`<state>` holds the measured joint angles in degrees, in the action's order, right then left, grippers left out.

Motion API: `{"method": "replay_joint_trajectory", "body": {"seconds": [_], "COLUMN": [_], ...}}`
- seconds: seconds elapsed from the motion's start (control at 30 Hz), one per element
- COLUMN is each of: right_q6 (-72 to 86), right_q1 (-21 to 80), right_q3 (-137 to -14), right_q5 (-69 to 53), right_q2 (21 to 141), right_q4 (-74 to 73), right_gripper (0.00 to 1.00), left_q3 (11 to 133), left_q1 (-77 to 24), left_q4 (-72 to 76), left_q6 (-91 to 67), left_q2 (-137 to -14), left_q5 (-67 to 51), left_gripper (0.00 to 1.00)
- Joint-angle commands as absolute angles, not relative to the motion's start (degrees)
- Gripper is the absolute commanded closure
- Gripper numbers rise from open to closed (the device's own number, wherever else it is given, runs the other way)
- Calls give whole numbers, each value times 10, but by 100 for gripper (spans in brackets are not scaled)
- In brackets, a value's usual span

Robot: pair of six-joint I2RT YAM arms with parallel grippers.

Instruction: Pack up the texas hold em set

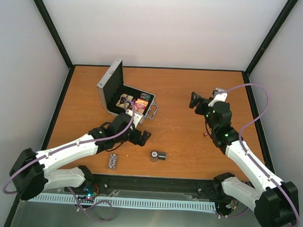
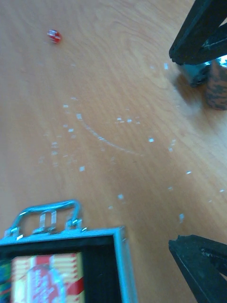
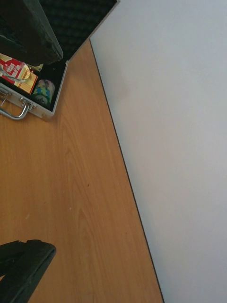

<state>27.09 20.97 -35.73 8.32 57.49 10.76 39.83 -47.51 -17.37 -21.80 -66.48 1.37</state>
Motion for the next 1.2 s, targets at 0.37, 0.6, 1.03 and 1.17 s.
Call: {"method": "replay_joint_trajectory", "body": {"seconds": [0.37,0.6,1.03,1.17], "right_q6": [290,319,308,295], "right_q1": [191,110,104,104], "right_q3": [-394,-354,-350,-348], "right_q5": [96,44,66,54], "right_q2": [635,692,789,790], "right_q4": [-212,-193,-186,-186], "right_gripper": [0,3,35,49], "left_q3": [355,328,311,311], "left_q1": [-337,-337,-337,-337], "left_q4": [-3,28,38,38], "left_q6": [-173,-160,-151,-150], "left_q2": [-677,-689,-680,-681], "left_q5": [-116,-116,-129,-129], "left_gripper": [0,0,0,0]}}
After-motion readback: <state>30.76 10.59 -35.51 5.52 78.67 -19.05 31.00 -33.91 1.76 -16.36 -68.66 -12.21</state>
